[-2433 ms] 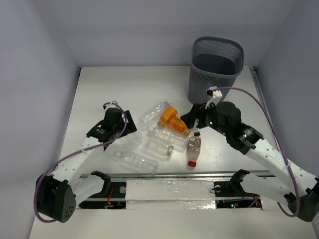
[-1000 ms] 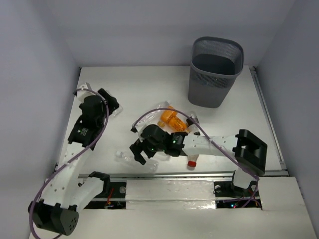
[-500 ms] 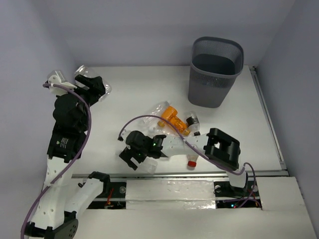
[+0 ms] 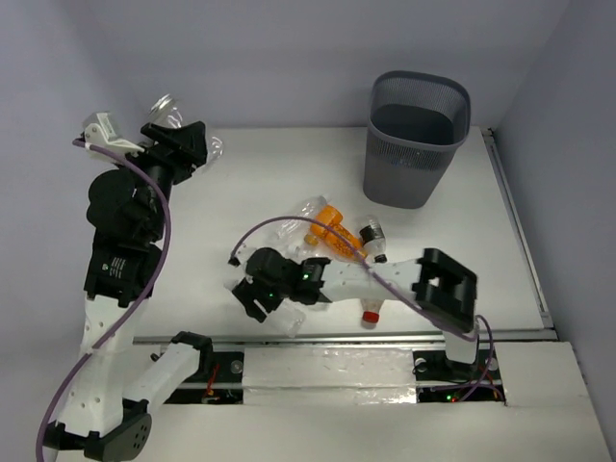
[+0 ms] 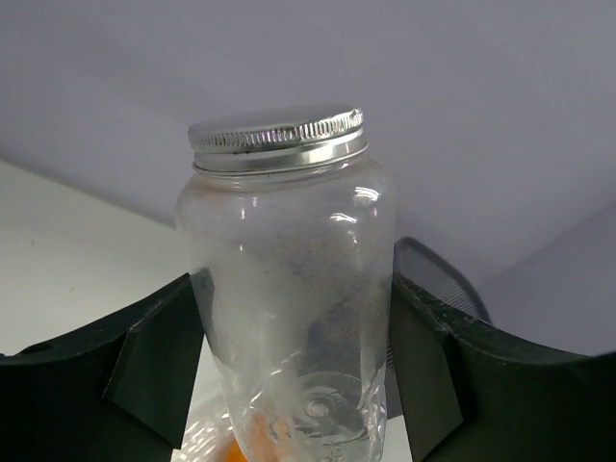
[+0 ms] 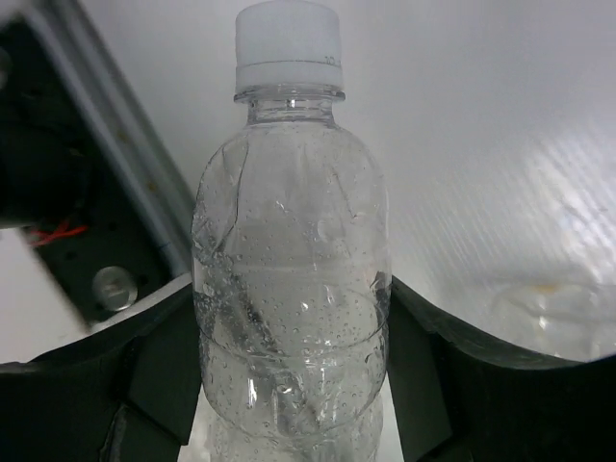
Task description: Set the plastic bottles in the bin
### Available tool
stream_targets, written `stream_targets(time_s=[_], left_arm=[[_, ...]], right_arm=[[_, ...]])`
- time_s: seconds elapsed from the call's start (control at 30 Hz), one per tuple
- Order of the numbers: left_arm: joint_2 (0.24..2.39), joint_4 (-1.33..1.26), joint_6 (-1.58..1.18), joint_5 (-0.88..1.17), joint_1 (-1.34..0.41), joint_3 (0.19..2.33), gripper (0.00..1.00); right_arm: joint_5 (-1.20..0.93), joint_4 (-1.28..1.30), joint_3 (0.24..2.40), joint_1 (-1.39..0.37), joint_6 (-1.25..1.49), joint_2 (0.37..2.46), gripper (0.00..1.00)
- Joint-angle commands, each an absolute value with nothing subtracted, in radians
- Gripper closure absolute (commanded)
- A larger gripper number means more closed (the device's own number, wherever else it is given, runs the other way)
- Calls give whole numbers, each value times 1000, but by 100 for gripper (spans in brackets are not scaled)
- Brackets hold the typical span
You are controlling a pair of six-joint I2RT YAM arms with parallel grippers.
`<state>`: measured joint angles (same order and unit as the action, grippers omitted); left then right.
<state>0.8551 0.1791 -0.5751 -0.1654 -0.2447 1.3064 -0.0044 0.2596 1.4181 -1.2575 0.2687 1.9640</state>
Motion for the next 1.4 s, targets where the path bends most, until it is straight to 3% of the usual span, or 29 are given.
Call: stream_targets(time_s=[0.0, 0.17, 0.4, 0.53, 0.73, 1.03, 1.37], left_arm=[[882, 38, -604, -86, -239, 1388, 47], [980, -61, -637, 54, -239, 1460, 47], [1163, -176, -704, 204, -239, 1548, 47], [1317, -259, -689, 200, -363, 1641, 47], [1560, -308, -641, 140, -531, 1836, 46], [2092, -256, -554, 29, -664, 2468, 45], [2353, -586, -379, -187, -744, 2551, 40]], right_arm=[[69, 153, 1387, -1264, 305, 1717, 31], [214, 185, 1238, -1264, 340, 1452, 32], [446, 385, 1057, -1264, 448, 854, 32], [607, 537, 1083, -1264, 498, 650, 32], [811, 647, 1167, -1264, 515, 542, 33], [896, 680, 1215, -1264, 515, 454, 33], [874, 689, 1212, -1264, 523, 443, 33]])
